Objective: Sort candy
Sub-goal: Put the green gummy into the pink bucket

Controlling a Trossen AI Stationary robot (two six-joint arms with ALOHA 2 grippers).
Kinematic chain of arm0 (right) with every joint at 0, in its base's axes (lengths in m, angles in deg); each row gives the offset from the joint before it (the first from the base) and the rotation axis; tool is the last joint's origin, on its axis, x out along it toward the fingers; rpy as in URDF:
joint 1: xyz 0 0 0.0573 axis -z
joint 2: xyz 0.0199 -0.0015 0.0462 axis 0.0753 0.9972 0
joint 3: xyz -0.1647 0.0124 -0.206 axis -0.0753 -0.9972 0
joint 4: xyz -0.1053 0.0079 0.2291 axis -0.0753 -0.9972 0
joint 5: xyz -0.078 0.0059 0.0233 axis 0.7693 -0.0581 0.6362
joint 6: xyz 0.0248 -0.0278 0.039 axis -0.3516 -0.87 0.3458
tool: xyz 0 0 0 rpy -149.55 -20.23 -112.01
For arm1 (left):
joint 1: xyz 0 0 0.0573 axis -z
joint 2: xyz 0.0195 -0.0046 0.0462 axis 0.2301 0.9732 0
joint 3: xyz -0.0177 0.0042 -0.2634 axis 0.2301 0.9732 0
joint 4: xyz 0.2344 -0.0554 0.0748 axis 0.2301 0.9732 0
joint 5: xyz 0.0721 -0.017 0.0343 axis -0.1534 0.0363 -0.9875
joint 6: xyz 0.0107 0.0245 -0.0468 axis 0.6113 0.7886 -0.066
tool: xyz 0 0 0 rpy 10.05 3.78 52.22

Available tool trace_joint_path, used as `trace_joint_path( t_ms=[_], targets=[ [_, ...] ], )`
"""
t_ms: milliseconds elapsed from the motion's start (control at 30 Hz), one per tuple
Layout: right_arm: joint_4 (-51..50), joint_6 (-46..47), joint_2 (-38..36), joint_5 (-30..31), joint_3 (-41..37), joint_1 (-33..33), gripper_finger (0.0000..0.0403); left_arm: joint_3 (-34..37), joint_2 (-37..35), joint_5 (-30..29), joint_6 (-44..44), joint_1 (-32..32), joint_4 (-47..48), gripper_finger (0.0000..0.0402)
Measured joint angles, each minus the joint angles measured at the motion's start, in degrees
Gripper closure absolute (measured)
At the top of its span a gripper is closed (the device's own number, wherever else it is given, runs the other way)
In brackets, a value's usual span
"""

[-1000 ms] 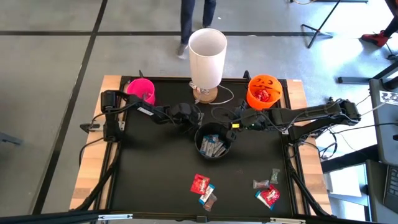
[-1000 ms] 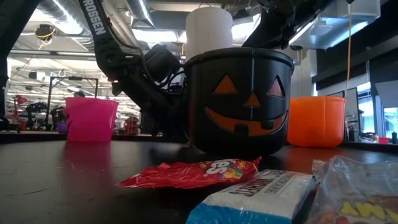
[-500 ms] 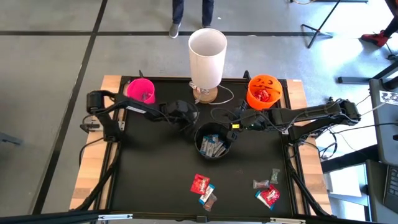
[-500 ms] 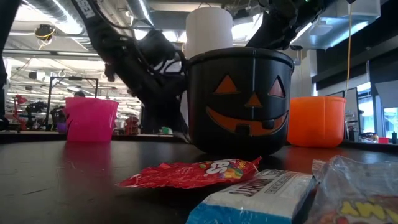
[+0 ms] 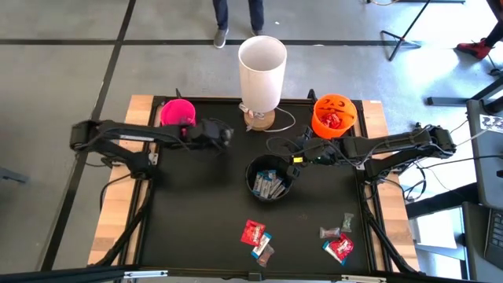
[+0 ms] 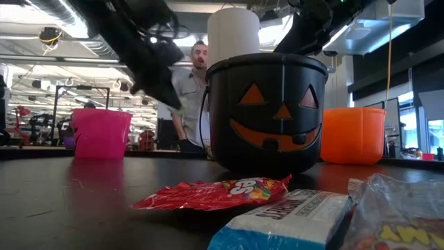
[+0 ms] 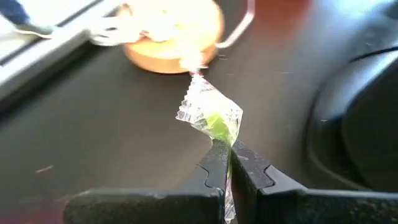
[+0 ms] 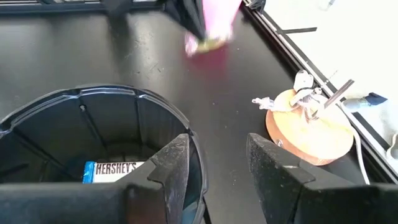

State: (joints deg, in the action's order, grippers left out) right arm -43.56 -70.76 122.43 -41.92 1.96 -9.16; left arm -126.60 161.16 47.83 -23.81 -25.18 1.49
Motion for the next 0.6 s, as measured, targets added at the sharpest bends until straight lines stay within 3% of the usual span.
trace_joint_path(
  t_ms=[400,600],
  targets=[
    [0.46,-1.39,0.00,-0.04,0.00,-0.01,0.0242,-0.07,-22.31,-19.49,-3.67,-3.08,23.52,0.0402],
    [1.29,-1.53,0.00,-1.55,0.00,0.00,0.0242,-0.07,-26.55,-19.51,-4.94,-11.21,31.93,0.0401]
  ],
)
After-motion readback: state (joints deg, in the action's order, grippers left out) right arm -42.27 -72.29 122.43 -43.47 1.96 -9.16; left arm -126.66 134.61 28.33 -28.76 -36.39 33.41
